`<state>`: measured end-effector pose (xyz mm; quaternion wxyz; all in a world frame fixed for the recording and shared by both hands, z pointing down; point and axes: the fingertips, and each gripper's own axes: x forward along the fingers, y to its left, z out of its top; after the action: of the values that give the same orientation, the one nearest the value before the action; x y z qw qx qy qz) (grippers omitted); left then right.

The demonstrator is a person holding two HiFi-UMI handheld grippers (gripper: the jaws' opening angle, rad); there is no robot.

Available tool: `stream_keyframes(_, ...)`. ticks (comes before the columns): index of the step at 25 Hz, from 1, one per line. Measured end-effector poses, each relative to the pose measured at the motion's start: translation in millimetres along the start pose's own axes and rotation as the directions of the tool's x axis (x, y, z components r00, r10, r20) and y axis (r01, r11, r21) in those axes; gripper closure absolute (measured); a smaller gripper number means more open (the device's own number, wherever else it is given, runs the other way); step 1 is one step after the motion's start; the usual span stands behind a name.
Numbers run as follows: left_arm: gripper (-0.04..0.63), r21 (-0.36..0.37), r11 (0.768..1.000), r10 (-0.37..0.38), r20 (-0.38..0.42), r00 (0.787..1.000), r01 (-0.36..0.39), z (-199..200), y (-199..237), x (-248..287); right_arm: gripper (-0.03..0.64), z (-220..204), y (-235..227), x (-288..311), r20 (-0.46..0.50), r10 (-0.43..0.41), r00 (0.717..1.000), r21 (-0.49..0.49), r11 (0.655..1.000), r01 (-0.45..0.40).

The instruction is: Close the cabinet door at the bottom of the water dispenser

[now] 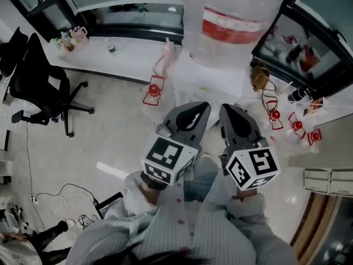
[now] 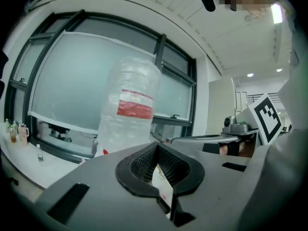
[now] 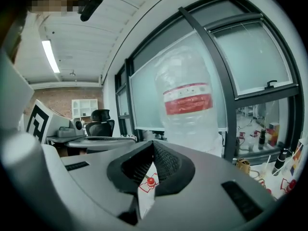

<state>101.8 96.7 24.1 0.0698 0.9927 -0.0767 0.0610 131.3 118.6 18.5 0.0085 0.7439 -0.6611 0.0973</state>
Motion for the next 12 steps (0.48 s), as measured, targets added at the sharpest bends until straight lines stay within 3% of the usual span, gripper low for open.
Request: stream_keyframes(12,0.584,0.011,1.000,0.009,-0.022,1.000,-0.009,-5.4,0.5,-0.5,0.603,-0.6,2.3,-0.1,-0.019,0.022,1.000,-0.023,0.999,-0.022)
